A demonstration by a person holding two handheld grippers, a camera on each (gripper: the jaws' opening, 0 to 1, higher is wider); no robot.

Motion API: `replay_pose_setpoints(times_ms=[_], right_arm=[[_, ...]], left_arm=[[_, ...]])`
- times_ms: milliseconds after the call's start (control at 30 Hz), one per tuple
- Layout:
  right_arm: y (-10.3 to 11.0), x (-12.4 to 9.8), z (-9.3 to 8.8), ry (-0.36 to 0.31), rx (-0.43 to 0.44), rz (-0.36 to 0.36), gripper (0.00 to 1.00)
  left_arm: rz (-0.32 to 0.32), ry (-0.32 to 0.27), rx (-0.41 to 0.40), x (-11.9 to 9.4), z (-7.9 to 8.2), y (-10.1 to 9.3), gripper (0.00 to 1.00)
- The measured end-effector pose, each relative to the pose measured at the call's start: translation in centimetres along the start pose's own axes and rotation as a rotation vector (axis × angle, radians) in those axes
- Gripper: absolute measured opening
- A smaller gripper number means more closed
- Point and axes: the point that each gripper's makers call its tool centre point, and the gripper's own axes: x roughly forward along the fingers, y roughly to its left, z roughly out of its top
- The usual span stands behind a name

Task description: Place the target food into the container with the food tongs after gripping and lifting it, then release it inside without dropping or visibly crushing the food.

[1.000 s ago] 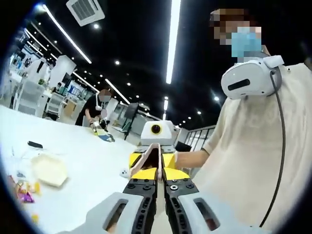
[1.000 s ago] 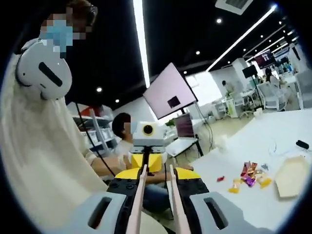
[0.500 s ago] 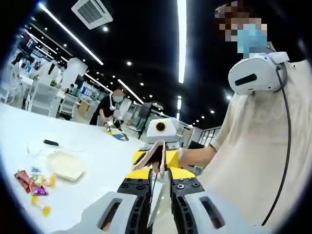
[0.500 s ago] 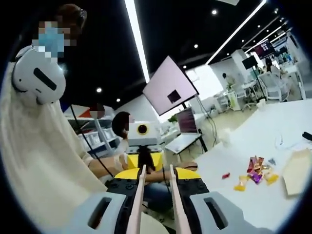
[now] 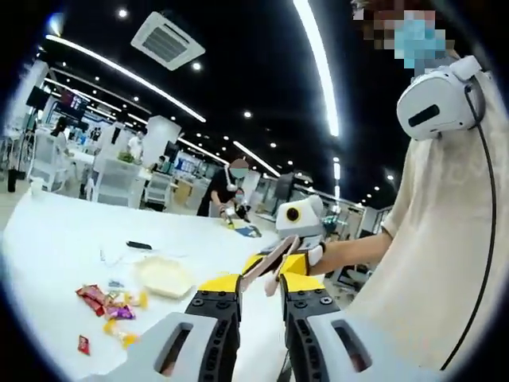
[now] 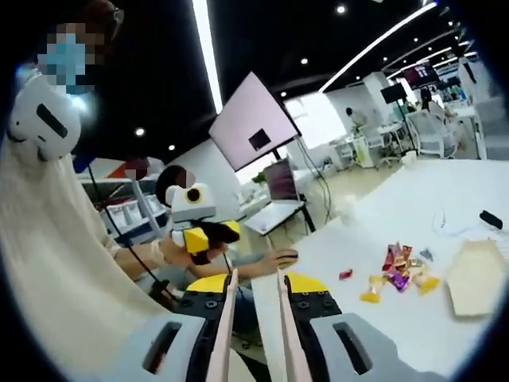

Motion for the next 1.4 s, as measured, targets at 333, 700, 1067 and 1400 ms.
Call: replay_pose_setpoints(times_ms=[333, 700, 1067, 1400], right_arm=[[-2.3, 2.1, -1.1, 0.018, 0.073, -0.13, 0.26], [-3.7, 6.0, -2.4, 0.037, 0.088, -0.258, 0.26], [-3.6, 8.4, -3.9, 0.058, 0.096, -0.333, 0.26], [-5.6, 9.4, -5.5, 0.132, 0.05, -0.406, 0.26]], left_arm=[[0.102, -0.005, 0.036, -3.1, -0.3, 2.6, 0.28], [0.14, 0.009, 0.013, -6.3, -1.7, 3.8, 0.42], [0.159, 0.014, -0.039, -9.3, -3.5, 4.7, 0.44], [0.256, 0.016, -0.033, -9.6, -4.6, 5.1, 0.46]])
